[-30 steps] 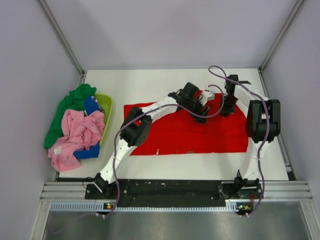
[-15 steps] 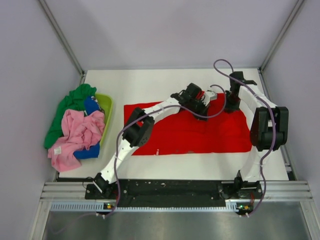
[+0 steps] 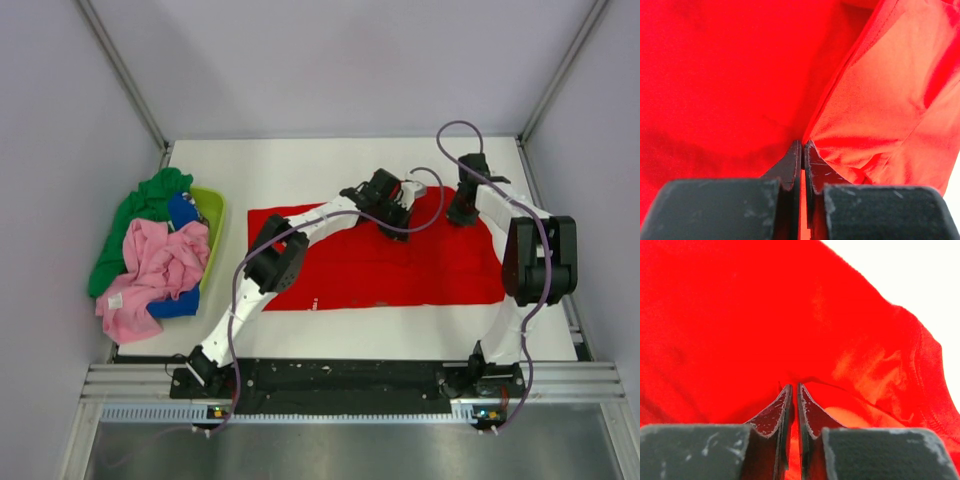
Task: Fold and stack the t-shirts
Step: Fold the flattened tshirt in 1/3 of the way
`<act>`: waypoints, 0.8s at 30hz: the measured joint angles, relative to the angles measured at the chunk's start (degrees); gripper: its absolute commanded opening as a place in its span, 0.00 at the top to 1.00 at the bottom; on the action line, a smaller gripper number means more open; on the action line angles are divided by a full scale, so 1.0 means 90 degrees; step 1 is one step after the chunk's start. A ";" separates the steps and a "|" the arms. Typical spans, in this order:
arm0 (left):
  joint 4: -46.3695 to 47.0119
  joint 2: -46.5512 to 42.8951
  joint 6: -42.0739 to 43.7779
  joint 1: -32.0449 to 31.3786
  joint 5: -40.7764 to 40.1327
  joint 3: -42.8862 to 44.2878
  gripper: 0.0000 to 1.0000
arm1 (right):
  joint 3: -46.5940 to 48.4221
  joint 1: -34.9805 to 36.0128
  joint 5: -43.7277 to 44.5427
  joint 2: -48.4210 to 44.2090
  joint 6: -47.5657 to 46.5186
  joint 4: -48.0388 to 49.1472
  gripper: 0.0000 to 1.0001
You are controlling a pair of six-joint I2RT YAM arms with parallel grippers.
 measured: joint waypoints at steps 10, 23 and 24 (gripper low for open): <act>0.0000 -0.0002 -0.0170 -0.0002 -0.0141 0.0000 1.00 | -0.0015 -0.0044 0.0520 -0.0024 0.0134 0.0464 0.80; -0.0340 -0.0097 -0.0379 0.0000 -0.0379 0.0002 1.00 | -0.1273 -0.0029 -0.0661 -0.1348 0.0168 0.0818 1.00; -0.0347 -0.0097 -0.0386 0.0000 -0.0381 0.0002 1.00 | -0.1273 -0.0032 -0.0741 -0.1209 0.0185 0.0896 1.00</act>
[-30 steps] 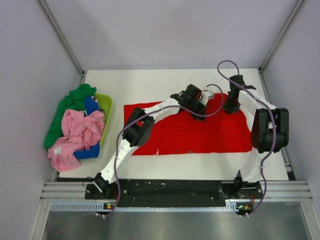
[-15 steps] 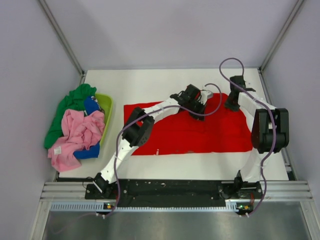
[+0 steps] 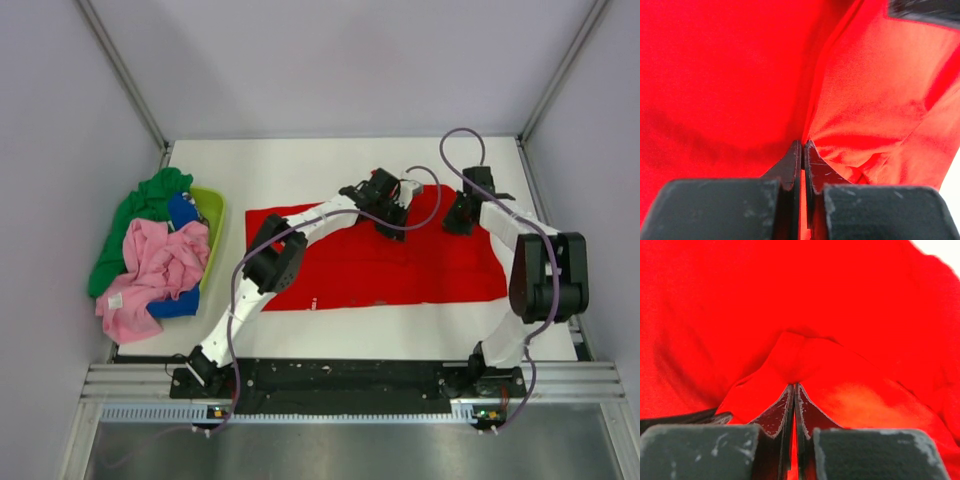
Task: Fold and stack the t-shirts
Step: Fold the flattened tshirt in 1/3 of the way
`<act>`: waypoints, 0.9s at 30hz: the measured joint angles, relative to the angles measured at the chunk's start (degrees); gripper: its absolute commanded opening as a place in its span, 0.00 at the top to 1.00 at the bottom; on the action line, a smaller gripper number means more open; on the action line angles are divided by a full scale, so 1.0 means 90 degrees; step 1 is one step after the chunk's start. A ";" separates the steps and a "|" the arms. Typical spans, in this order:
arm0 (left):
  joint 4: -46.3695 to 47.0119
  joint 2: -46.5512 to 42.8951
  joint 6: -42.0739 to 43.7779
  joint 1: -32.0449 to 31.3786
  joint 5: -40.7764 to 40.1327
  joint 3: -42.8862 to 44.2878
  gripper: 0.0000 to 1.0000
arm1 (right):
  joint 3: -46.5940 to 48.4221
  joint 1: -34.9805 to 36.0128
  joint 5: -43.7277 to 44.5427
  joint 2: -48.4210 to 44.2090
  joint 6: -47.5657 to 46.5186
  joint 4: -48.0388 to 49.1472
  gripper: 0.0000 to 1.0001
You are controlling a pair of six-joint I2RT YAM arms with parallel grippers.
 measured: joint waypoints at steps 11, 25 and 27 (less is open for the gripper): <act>-0.0245 -0.0080 0.0248 -0.0007 -0.0352 0.0034 0.61 | 0.0075 -0.0551 -0.0240 0.0928 0.0277 0.0260 1.00; -0.0937 -0.1984 0.2215 0.0255 -0.1120 -0.0107 0.24 | 0.0539 -0.0556 0.0420 -0.0967 -0.0211 -0.0940 0.01; -0.0950 -0.2640 0.2555 0.0376 -0.1287 -0.0520 0.24 | 0.0345 -0.0580 0.0675 -0.1462 -0.0136 -0.0974 0.01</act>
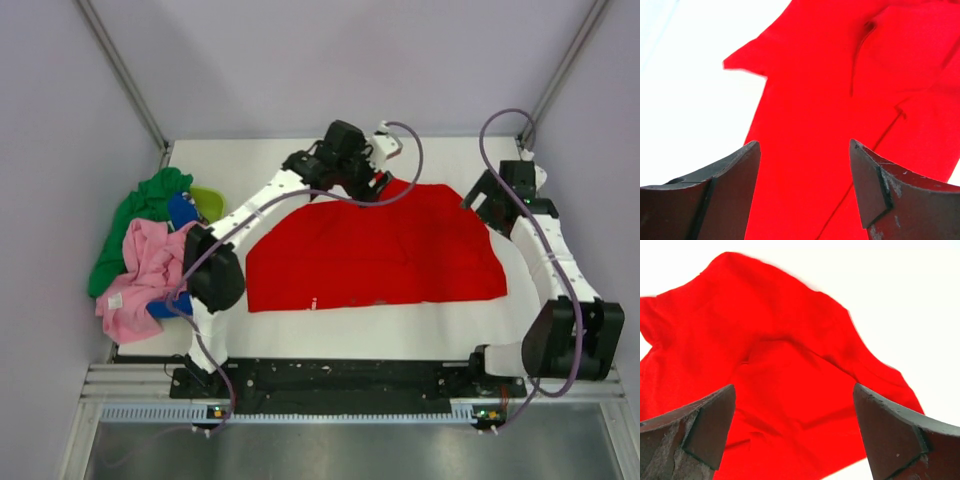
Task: Fold and stack the t-shirts
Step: Fold the flattened tshirt in 1/3 of the way
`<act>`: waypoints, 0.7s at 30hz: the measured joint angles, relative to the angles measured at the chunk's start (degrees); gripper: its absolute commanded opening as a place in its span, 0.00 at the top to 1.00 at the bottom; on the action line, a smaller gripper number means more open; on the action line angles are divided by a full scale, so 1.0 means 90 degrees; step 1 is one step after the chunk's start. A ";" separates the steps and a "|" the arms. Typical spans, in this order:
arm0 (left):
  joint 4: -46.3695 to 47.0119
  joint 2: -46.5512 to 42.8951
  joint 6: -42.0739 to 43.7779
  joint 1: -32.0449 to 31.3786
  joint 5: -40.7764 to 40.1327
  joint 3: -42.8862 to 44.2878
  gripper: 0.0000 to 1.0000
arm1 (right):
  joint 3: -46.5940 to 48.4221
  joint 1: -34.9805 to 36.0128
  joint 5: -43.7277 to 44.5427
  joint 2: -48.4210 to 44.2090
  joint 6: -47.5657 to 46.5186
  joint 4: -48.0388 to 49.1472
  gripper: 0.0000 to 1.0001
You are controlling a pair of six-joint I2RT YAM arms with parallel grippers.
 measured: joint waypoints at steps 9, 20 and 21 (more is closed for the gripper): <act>-0.0816 -0.2623 0.1302 0.0981 -0.0357 -0.2463 0.25 | -0.1681 -0.0454 0.0401 -0.1923 0.0733 -0.0512 0.01; -0.1785 -0.4877 0.2421 0.2475 -0.0508 -0.6237 0.31 | -0.2941 -0.0940 -0.0080 -0.2659 0.1756 -0.0937 0.26; -0.1817 -0.4954 0.2470 0.2501 -0.0512 -0.6331 0.31 | -0.3045 -0.0974 -0.0092 -0.2654 0.1831 -0.0962 0.28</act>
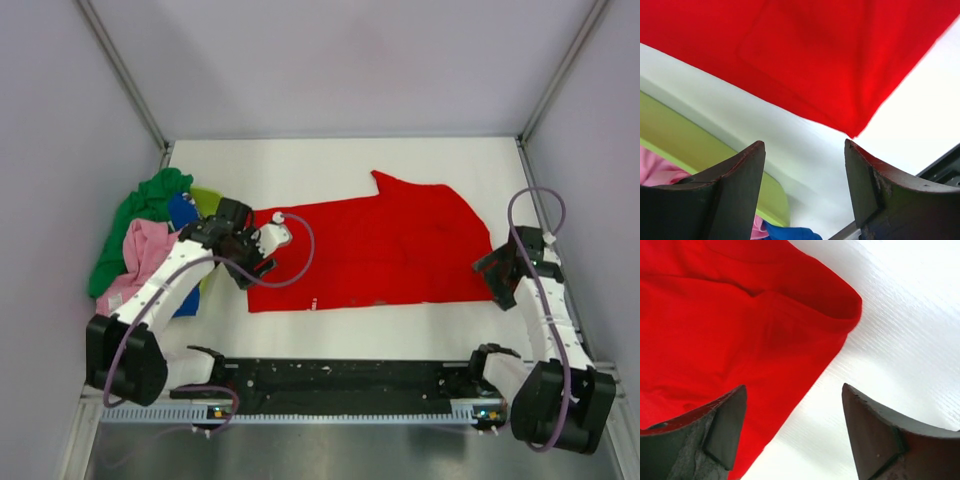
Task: Fold and stack the t-shirts
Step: Fold the flattened tshirt in 1/3 of the way
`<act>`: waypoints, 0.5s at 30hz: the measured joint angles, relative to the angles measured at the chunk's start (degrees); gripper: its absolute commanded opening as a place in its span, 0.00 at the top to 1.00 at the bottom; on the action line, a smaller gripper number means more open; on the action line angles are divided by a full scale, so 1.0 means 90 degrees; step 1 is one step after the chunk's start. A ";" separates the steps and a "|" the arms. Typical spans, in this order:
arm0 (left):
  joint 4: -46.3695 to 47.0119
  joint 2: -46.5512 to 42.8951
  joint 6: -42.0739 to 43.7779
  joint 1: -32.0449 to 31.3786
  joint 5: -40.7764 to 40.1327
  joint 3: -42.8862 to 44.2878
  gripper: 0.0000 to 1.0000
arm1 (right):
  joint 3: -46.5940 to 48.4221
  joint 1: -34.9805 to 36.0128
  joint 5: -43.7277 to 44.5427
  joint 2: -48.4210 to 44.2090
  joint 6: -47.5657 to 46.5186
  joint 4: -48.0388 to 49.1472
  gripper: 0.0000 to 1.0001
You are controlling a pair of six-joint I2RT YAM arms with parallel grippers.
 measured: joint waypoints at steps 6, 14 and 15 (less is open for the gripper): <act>0.0012 -0.0457 0.0867 0.0119 0.0141 -0.1056 0.33 | -0.0260 -0.0022 0.0015 0.0262 0.0287 0.0022 0.34; -0.0505 0.0202 0.1719 0.0063 0.1362 -0.1064 0.32 | -0.0401 -0.0027 0.0019 0.1003 0.0381 0.0403 0.44; -0.0466 0.0165 0.1736 0.0007 0.1443 -0.1093 0.32 | -0.0423 -0.0027 0.0022 0.1124 0.0391 0.0437 0.49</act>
